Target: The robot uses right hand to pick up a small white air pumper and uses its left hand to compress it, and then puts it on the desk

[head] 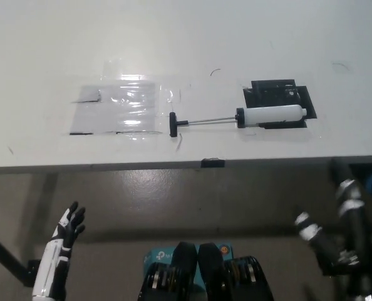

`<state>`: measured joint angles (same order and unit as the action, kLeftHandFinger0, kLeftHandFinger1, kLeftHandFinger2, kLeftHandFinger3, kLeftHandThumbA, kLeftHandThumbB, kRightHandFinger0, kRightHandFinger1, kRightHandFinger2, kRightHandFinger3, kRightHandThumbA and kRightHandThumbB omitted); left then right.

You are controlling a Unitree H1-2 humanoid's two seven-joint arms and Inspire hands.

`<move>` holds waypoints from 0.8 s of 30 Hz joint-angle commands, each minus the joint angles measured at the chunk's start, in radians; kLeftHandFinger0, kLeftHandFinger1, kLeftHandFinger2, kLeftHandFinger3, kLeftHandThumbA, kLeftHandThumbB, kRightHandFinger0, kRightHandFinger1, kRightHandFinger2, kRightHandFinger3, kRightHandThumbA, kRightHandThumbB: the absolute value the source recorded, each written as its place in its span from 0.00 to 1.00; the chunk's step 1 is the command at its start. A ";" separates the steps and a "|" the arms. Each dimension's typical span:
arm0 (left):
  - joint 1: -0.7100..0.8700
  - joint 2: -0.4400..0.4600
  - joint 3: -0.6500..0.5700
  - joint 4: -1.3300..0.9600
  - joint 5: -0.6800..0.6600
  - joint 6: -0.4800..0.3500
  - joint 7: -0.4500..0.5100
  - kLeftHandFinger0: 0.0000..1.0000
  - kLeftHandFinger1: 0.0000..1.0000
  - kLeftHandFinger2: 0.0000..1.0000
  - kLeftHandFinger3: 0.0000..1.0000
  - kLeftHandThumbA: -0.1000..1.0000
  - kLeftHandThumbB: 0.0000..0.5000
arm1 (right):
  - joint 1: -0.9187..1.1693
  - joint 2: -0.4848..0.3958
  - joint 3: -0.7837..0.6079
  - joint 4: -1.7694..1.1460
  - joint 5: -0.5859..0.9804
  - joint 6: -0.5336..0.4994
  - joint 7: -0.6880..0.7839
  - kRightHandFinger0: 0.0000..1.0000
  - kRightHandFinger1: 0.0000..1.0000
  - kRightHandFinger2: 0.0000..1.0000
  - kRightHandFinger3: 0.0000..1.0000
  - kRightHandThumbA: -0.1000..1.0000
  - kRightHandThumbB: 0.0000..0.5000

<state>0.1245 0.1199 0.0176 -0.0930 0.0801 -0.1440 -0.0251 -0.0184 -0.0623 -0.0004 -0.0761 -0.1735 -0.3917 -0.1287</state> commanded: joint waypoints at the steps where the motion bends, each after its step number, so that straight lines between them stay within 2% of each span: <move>1: -0.003 0.002 -0.023 -0.036 0.023 -0.054 -0.007 1.00 1.00 1.00 1.00 1.00 0.13 | -0.123 -0.028 -0.052 -0.124 -0.063 0.024 -0.020 1.00 1.00 1.00 1.00 0.70 0.33; 3: 0.003 0.001 -0.032 -0.035 0.023 -0.058 -0.009 1.00 1.00 1.00 1.00 1.00 0.12 | -0.196 -0.044 -0.058 -0.134 -0.093 0.092 0.000 1.00 1.00 1.00 1.00 0.72 0.39; 4: 0.006 0.001 -0.034 -0.036 0.022 -0.059 -0.010 1.00 1.00 1.00 1.00 1.00 0.12 | -0.212 -0.047 -0.059 -0.137 -0.099 0.117 0.006 1.00 1.00 1.00 1.00 0.73 0.35; 5: 0.011 0.000 -0.040 -0.037 0.029 -0.056 -0.008 1.00 1.00 1.00 1.00 1.00 0.12 | -0.253 -0.061 -0.055 -0.136 -0.109 0.172 0.026 1.00 1.00 1.00 1.00 0.77 0.42; 6: 0.009 -0.002 -0.047 -0.030 0.040 -0.064 -0.005 1.00 1.00 1.00 1.00 1.00 0.12 | -0.303 -0.076 -0.051 -0.124 -0.103 0.230 0.049 1.00 1.00 1.00 1.00 0.78 0.44; 7: 0.013 -0.002 -0.050 -0.031 0.045 -0.064 -0.004 1.00 1.00 1.00 1.00 1.00 0.12 | -0.323 -0.086 -0.045 -0.118 -0.102 0.255 0.063 1.00 1.00 1.00 1.00 0.77 0.43; 9: 0.013 -0.006 -0.057 -0.033 0.060 -0.061 0.001 1.00 1.00 1.00 1.00 1.00 0.12 | -0.397 -0.118 -0.031 -0.077 -0.092 0.295 0.101 1.00 1.00 1.00 1.00 0.67 0.41; 11: 0.017 -0.007 -0.062 -0.036 0.068 -0.058 0.003 1.00 1.00 1.00 1.00 1.00 0.12 | -0.456 -0.151 -0.010 -0.043 -0.093 0.335 0.145 1.00 1.00 1.00 1.00 0.67 0.41; 13: 0.027 -0.012 -0.067 -0.028 0.060 -0.066 0.002 1.00 1.00 1.00 1.00 1.00 0.13 | -0.599 -0.238 0.057 0.063 -0.105 0.456 0.288 1.00 1.00 1.00 1.00 0.74 0.40; 14: 0.034 -0.012 -0.067 -0.028 0.056 -0.069 0.001 1.00 1.00 1.00 1.00 1.00 0.13 | -0.616 -0.249 0.072 0.077 -0.110 0.470 0.303 1.00 1.00 1.00 1.00 0.75 0.39; 18: 0.050 -0.011 -0.070 -0.024 0.058 -0.078 0.003 1.00 1.00 1.00 1.00 1.00 0.12 | -0.816 -0.304 0.175 0.295 -0.108 0.555 0.444 1.00 1.00 1.00 1.00 0.71 0.52; 21: 0.056 -0.008 -0.070 -0.023 0.058 -0.080 0.003 1.00 1.00 1.00 1.00 1.00 0.13 | -0.902 -0.317 0.235 0.409 -0.133 0.577 0.491 1.00 1.00 1.00 1.00 0.75 0.56; 24: 0.060 -0.005 -0.070 -0.017 0.063 -0.091 0.004 1.00 1.00 1.00 1.00 1.00 0.12 | -1.030 -0.313 0.315 0.631 -0.170 0.561 0.551 1.00 1.00 1.00 1.00 0.84 0.68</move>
<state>0.1697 0.1057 -0.0462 -0.0976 0.1239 -0.1577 -0.0246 -0.8040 -0.3392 0.2048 0.3257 -0.2786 0.0394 0.1831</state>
